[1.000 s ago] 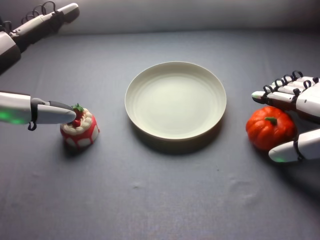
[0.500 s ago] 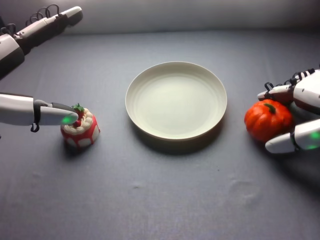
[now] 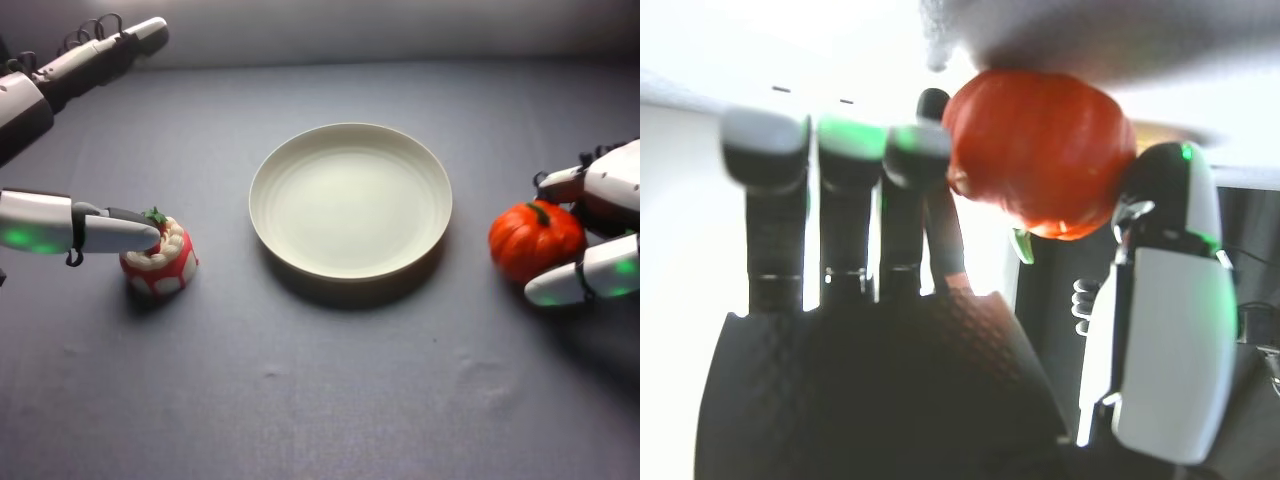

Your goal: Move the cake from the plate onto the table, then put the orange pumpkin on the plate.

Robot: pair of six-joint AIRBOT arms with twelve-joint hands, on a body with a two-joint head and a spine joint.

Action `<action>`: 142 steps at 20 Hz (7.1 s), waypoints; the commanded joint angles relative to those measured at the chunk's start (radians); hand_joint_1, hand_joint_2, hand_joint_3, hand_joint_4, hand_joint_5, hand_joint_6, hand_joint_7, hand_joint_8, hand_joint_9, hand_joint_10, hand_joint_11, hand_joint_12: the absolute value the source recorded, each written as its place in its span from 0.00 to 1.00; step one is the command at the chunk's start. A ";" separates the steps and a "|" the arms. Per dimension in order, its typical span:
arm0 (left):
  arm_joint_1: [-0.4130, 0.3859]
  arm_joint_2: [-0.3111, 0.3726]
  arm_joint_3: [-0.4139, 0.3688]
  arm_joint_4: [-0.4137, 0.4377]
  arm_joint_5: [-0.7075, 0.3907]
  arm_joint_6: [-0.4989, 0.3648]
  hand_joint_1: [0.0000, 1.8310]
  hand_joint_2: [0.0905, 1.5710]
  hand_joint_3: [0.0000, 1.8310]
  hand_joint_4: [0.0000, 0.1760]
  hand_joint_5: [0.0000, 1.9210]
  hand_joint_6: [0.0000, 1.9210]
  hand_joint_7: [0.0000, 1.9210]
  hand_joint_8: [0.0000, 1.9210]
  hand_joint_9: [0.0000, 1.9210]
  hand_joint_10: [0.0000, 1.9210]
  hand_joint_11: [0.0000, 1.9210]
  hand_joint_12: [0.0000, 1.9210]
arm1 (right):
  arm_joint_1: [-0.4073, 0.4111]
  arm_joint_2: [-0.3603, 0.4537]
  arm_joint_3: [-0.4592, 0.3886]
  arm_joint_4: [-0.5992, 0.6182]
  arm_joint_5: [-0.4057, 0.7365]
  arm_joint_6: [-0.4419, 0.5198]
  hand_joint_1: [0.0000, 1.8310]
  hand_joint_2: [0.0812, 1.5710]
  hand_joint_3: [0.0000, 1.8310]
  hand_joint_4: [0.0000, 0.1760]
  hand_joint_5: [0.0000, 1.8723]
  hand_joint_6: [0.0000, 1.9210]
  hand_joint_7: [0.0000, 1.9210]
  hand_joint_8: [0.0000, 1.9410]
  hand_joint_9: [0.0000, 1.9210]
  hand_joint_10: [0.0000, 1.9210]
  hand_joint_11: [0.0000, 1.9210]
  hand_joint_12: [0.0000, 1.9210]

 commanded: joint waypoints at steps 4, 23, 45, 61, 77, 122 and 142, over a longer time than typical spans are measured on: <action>-0.012 0.001 0.007 -0.032 -0.111 -0.004 0.50 0.52 0.00 0.61 0.00 0.00 0.00 0.00 0.00 0.00 0.06 0.04 | 0.058 0.011 -0.020 -0.115 0.085 0.098 0.36 0.81 0.01 0.00 0.51 1.00 0.59 1.00 0.63 1.00 0.66 1.00; -0.017 -0.024 0.025 -0.017 -0.094 -0.004 0.53 0.50 0.00 0.85 0.00 0.00 0.00 0.00 0.00 0.00 0.01 0.10 | 0.269 0.076 -0.105 -0.348 0.085 0.102 0.30 0.69 0.00 0.00 0.48 1.00 0.50 1.00 0.52 1.00 0.55 1.00; -0.120 -0.101 0.068 0.071 -0.076 -0.004 0.50 0.49 0.00 0.90 0.00 0.00 0.00 0.00 0.00 0.00 0.00 0.17 | 0.288 -0.085 0.130 -0.316 0.068 0.226 0.41 0.80 0.00 0.00 0.63 1.00 0.64 1.00 0.67 1.00 0.69 1.00; -0.144 -0.118 0.082 0.093 -0.057 -0.004 0.55 0.53 0.00 0.79 0.01 0.00 0.00 0.00 0.00 0.00 0.00 0.00 | 0.291 -0.188 0.241 -0.889 -0.058 0.743 0.57 0.76 0.00 0.00 0.51 1.00 0.58 1.00 0.64 1.00 0.70 1.00; -0.147 -0.131 0.090 0.096 -0.061 -0.004 0.51 0.54 0.00 0.88 0.00 0.00 0.00 0.00 0.00 0.00 0.01 0.00 | 0.433 -0.188 0.135 -1.247 0.000 0.897 0.58 0.77 0.00 0.00 0.50 1.00 0.55 1.00 0.59 1.00 0.65 1.00; -0.138 -0.157 0.093 0.099 -0.163 -0.004 0.46 0.54 0.01 1.00 0.02 0.00 0.00 0.00 0.00 0.00 0.03 0.01 | 0.633 -0.085 0.033 -1.640 -0.132 0.972 0.47 0.65 0.00 0.00 0.42 0.01 0.36 0.00 0.30 0.01 0.00 0.71; -0.157 -0.154 0.082 0.089 -0.181 -0.004 0.49 0.47 0.00 0.59 0.01 0.00 0.00 0.00 0.00 0.00 0.04 0.02 | 0.601 -0.111 0.088 -1.477 -0.098 0.971 0.39 0.53 0.00 0.08 0.23 0.00 0.14 0.00 0.09 0.00 0.00 0.20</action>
